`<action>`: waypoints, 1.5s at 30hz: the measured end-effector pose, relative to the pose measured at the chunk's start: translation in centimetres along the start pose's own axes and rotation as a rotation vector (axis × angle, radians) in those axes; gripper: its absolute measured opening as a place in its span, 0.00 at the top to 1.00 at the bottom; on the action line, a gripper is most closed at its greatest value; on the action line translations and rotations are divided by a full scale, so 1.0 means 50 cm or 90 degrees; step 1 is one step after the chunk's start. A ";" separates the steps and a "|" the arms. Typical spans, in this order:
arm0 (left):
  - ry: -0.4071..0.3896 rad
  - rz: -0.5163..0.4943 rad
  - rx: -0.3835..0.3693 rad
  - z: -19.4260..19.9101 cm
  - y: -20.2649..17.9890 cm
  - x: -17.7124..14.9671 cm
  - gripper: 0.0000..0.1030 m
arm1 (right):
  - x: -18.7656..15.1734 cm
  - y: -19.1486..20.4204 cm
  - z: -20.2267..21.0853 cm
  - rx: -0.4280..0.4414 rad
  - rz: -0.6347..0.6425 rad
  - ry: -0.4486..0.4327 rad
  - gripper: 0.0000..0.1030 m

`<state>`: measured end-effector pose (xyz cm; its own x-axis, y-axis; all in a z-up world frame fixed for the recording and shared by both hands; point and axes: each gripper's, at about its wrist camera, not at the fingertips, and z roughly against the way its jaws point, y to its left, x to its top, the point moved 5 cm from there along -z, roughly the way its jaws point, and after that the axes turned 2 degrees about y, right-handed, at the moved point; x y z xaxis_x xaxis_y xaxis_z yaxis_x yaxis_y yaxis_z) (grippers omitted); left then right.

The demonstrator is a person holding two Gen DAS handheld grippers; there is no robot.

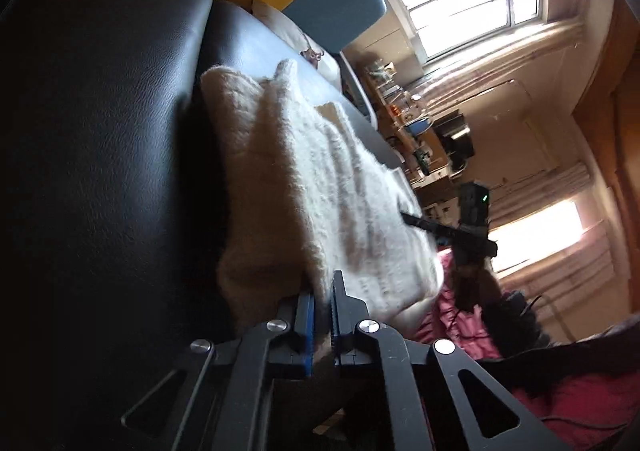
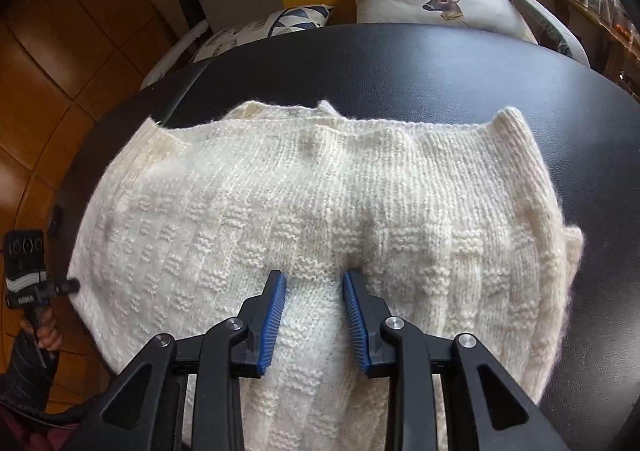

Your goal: Fold clothes

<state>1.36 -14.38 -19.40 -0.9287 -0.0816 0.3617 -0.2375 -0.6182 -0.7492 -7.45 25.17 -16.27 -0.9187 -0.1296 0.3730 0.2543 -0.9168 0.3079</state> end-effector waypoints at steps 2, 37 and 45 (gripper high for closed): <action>0.017 0.018 0.007 -0.009 0.010 -0.038 0.95 | 0.001 -0.006 -0.001 0.005 -0.011 0.000 0.71; -0.058 -0.200 0.433 -0.054 -0.059 0.204 0.96 | -0.023 -0.025 0.025 0.075 -0.025 -0.076 0.71; -0.127 0.041 0.401 0.016 0.075 0.164 1.00 | -0.035 -0.018 0.023 0.054 -0.031 -0.105 0.71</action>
<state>-6.94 -17.98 -18.78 -0.8509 -0.2395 0.4676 0.0853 -0.9412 -0.3270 -5.73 26.64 -16.21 -0.8703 -0.0153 0.4923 0.2416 -0.8843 0.3996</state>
